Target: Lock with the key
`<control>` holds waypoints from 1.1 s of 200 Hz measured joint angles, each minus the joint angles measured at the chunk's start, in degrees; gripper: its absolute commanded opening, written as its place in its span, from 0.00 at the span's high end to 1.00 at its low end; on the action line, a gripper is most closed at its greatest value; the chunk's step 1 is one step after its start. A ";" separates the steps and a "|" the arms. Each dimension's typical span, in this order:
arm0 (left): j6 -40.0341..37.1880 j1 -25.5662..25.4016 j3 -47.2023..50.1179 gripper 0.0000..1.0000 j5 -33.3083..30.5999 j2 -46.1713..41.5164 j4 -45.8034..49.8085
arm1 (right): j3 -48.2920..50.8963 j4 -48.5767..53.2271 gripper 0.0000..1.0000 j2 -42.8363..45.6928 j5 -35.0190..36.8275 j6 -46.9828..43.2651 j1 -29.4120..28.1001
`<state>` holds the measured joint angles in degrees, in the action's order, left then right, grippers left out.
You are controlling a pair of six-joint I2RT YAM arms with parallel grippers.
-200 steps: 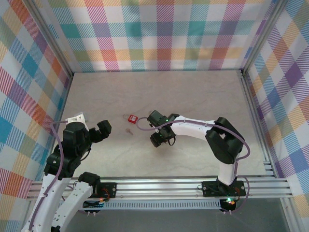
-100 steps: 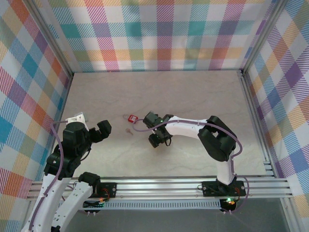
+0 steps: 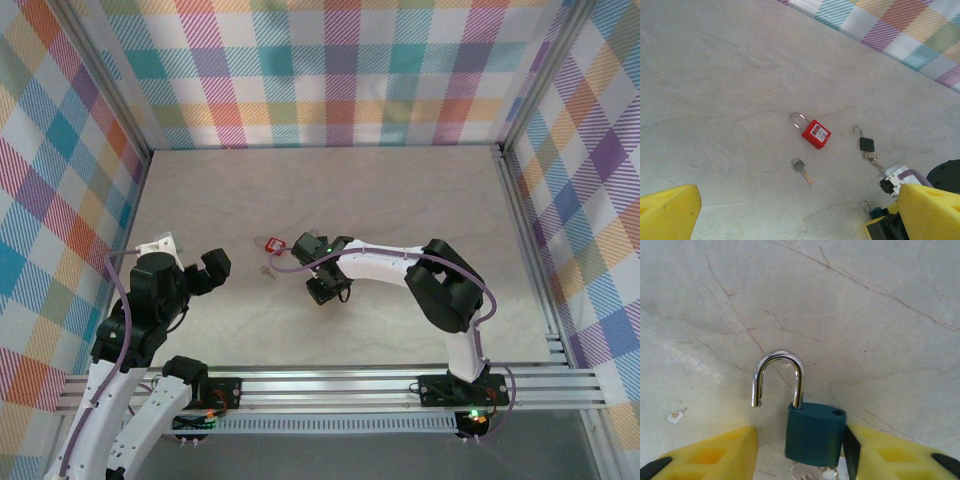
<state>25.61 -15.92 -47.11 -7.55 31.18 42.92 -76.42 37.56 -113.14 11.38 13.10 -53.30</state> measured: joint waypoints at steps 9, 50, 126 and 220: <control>0.00 0.00 0.00 0.00 0.00 0.00 0.00 | -0.11 0.07 0.56 -0.07 -0.11 -0.02 -0.02; -0.15 0.00 0.00 0.00 0.00 0.00 0.00 | -0.15 0.11 0.61 -0.17 -0.74 0.02 0.00; -0.17 0.00 0.00 0.00 0.00 0.00 0.00 | -0.04 -0.20 0.75 0.11 -1.75 0.04 0.07; 0.13 0.00 0.00 0.00 1.66 0.00 0.00 | 5.46 -6.29 0.76 3.76 -6.19 -0.02 2.01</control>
<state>25.74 -15.92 -47.11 -5.89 31.18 42.92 -70.96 31.27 -109.38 5.19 13.08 -51.29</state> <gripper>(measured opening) 0.997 0.244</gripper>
